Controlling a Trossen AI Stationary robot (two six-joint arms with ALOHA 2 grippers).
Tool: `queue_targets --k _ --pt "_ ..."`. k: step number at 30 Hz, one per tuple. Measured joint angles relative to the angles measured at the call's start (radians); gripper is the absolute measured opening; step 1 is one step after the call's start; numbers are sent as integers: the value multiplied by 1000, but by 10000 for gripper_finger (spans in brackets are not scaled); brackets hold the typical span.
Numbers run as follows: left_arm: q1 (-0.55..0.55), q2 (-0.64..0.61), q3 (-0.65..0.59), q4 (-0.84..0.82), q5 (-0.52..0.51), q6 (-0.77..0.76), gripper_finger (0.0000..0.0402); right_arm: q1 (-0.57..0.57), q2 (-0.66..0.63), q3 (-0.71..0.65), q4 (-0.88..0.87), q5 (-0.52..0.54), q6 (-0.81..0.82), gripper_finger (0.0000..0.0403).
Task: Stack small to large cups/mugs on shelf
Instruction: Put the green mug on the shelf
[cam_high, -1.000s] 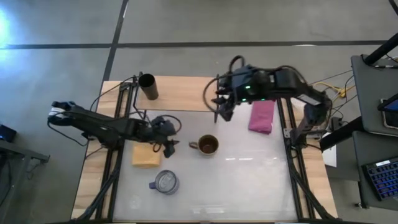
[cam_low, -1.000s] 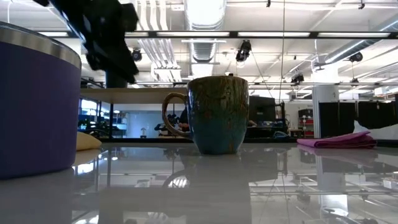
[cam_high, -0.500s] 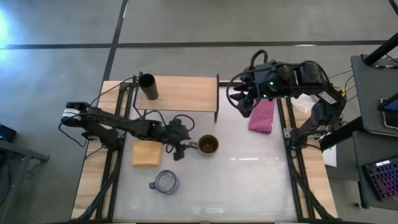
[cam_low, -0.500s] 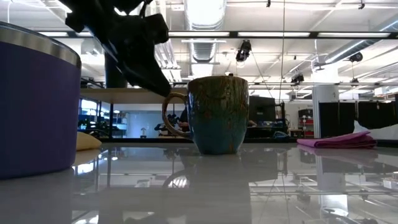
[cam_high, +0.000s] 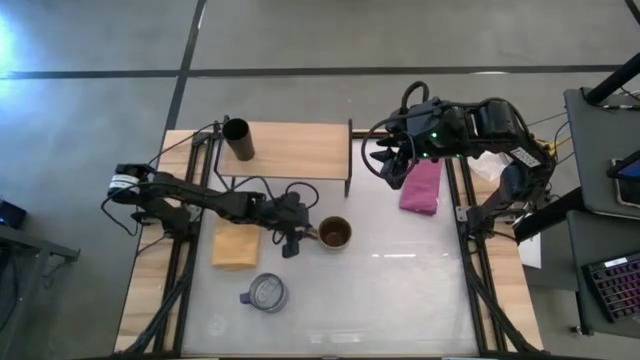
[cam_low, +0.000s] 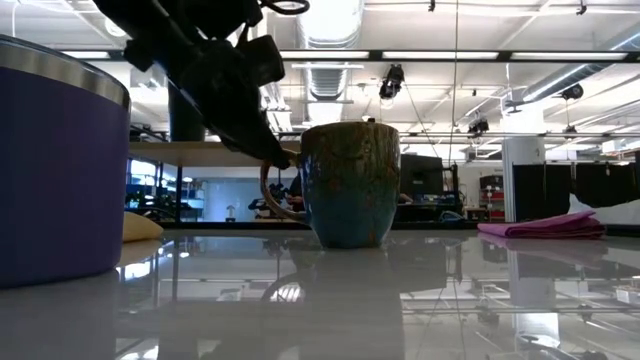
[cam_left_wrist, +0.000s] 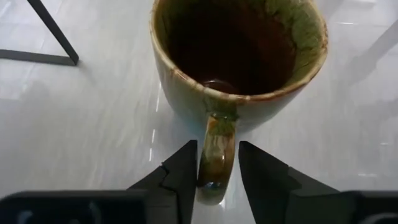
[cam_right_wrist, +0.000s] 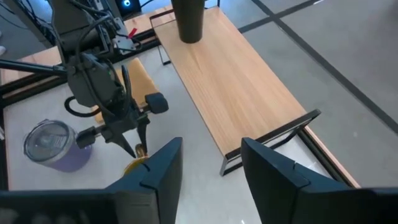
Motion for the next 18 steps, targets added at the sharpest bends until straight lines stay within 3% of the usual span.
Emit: queue_targets --k 11,18 --pt "0 12 -3 -4 7 -25 45 0 0 0 -3 24 6 153" --pt "-7 8 7 -14 -40 -86 38 0 0 0 -23 24 6 155"
